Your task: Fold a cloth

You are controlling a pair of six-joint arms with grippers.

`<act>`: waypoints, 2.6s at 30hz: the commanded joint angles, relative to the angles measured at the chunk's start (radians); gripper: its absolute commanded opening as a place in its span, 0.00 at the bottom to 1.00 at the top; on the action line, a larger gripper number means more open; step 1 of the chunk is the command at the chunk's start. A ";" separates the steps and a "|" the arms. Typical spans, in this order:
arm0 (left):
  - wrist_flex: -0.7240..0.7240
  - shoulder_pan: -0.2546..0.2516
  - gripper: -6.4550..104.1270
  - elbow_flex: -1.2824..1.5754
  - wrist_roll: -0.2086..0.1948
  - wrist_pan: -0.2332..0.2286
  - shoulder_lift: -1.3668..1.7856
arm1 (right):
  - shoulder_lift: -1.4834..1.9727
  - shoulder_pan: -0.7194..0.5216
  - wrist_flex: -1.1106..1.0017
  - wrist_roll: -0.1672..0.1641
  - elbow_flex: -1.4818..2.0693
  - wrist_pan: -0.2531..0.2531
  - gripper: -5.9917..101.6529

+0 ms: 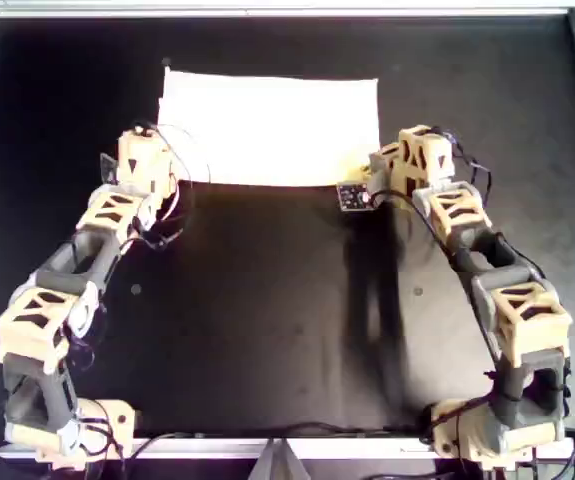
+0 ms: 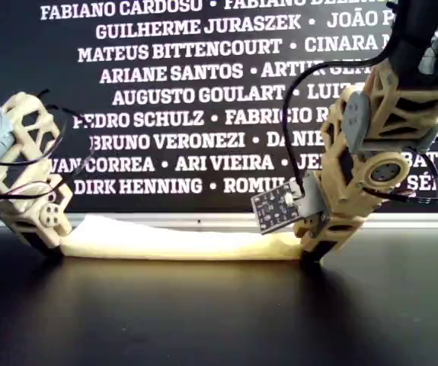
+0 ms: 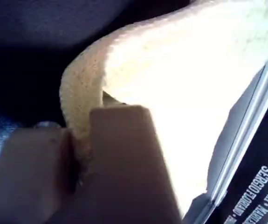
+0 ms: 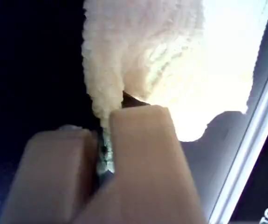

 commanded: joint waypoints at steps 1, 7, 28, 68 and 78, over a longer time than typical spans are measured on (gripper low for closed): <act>0.014 0.002 0.08 -0.009 -0.003 0.003 0.023 | 0.061 -0.005 -0.031 0.005 -0.046 -0.009 0.05; 0.032 0.000 0.08 0.002 0.012 0.005 0.040 | 0.071 -0.015 -0.026 0.005 -0.015 -0.009 0.05; 0.032 -0.063 0.08 0.603 0.012 0.006 0.485 | 0.445 -0.009 -0.026 -0.012 0.528 -0.009 0.05; 0.032 -0.118 0.66 1.037 0.014 -0.011 0.976 | 0.914 -0.011 -0.026 -0.014 1.029 -0.009 0.56; 0.032 -0.106 0.71 1.232 0.012 -0.012 1.417 | 1.313 -0.015 -0.026 -0.012 1.281 0.006 0.63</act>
